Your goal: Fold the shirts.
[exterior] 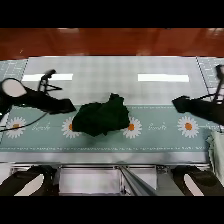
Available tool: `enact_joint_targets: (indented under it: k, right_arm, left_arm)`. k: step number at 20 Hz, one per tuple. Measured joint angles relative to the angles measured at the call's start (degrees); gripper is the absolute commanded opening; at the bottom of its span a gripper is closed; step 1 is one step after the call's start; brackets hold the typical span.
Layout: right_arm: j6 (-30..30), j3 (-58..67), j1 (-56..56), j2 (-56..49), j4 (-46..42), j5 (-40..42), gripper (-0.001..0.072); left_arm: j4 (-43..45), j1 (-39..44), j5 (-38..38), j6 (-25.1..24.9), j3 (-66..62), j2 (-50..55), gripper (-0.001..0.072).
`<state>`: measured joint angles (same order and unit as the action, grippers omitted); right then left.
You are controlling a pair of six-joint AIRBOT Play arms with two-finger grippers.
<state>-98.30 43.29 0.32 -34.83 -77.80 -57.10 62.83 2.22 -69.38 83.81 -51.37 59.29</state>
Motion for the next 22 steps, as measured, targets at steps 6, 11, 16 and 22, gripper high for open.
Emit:
enact_joint_targets:
  k: [6, 11, 16, 22]
  right_arm:
    - [5.9, -9.7, -16.1, 0.0, 8.6, -3.5, 0.0407]
    - [13.6, -20.3, -15.4, -0.1, 21.9, -1.3, 0.0407]
    - [16.7, -22.5, -7.1, -6.6, 28.0, 0.7, 0.0407]
    - [25.3, -20.0, 5.8, -24.1, 43.8, 9.4, 0.0407]
  left_arm:
    - [-17.3, -14.6, 0.2, -10.3, 15.8, -3.4, 0.0502]
    - [-33.8, -14.0, 1.0, -25.0, 27.8, 3.3, 0.0250]
    - [-38.8, -10.8, 3.0, -31.6, 26.9, 7.8, 0.0024]
    - [-39.7, -10.6, 3.2, -33.9, 24.4, 8.8, 0.0025]
